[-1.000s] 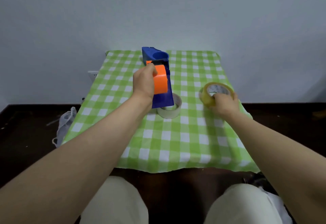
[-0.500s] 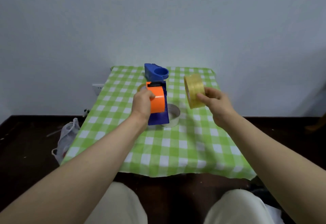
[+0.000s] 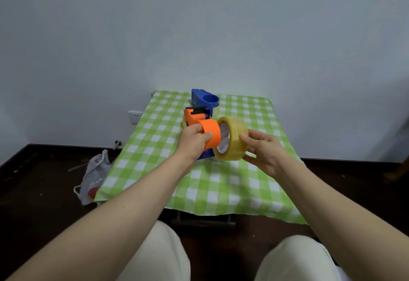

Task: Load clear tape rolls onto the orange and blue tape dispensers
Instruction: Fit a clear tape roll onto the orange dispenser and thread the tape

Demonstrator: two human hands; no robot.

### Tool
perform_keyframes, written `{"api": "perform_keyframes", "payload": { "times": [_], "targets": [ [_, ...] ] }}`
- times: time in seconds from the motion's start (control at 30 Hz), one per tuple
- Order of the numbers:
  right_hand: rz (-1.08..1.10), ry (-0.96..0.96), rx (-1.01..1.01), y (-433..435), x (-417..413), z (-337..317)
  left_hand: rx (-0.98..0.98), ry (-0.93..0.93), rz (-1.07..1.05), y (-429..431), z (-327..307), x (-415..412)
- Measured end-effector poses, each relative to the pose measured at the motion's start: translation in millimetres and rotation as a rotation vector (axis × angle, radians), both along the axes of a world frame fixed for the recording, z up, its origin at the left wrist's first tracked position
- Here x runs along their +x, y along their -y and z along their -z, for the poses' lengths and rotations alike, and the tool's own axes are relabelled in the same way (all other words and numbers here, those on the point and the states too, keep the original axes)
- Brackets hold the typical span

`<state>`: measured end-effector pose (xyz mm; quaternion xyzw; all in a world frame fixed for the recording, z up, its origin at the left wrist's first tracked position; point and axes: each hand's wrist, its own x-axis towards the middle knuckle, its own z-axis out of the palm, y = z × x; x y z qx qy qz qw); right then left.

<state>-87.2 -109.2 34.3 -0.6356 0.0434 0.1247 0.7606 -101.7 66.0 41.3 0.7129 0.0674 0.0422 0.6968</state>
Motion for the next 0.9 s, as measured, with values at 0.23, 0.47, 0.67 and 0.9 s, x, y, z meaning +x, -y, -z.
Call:
{"api": "perform_keyframes", "payload": {
  "times": [0.23,0.47,0.67,0.9],
  "targets": [
    [-0.046,0.024,0.028,-16.2,-4.8,-0.7,0.022,0.03,0.063,-1.5,-1.5,-12.9],
    [-0.039,0.024,0.08,-25.8,-5.0,1.3,0.046,0.007,0.101,-8.6,4.3,-10.3],
    [-0.021,-0.009,0.13,-29.7,-5.1,6.8,0.114,0.01,0.11,-11.0,6.3,-8.8],
    [-0.045,0.009,0.145,-36.7,-7.8,8.7,0.115,0.015,0.146,-16.4,10.2,-12.1]
  ]
}}
